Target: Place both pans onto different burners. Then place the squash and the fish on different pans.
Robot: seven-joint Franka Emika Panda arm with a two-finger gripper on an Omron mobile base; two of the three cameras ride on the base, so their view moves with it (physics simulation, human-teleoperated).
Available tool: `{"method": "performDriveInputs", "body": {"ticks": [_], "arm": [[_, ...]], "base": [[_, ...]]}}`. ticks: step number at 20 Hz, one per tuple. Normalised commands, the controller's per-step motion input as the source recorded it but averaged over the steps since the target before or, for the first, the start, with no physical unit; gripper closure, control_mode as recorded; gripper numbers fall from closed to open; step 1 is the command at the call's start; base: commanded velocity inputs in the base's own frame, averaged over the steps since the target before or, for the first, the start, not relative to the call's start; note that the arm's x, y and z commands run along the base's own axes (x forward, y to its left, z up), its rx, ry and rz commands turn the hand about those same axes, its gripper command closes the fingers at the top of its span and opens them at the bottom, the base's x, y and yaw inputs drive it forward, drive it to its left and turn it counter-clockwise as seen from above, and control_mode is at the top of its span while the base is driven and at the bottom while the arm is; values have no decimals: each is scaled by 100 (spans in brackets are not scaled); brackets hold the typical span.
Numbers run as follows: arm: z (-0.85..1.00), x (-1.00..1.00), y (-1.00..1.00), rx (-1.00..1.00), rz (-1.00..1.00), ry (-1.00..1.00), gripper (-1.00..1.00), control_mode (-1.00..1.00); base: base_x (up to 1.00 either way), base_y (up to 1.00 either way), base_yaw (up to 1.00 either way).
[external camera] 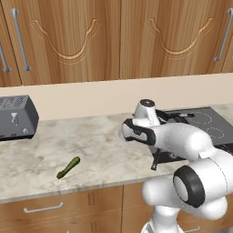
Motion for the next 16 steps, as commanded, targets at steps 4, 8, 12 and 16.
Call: {"method": "performDriveInputs", "body": {"ticks": [4,8,12,16], "arm": [[0,-34,50,0,0,-2,-100,-100],[0,-19,61,2,0,-1,-100,-100],[0,-9,61,4,0,0,-100,-100],[0,-8,60,11,-2,0,-100,-100]], "base": [[0,0,0],[0,0,0],[0,0,0],[0,0,0]]}}
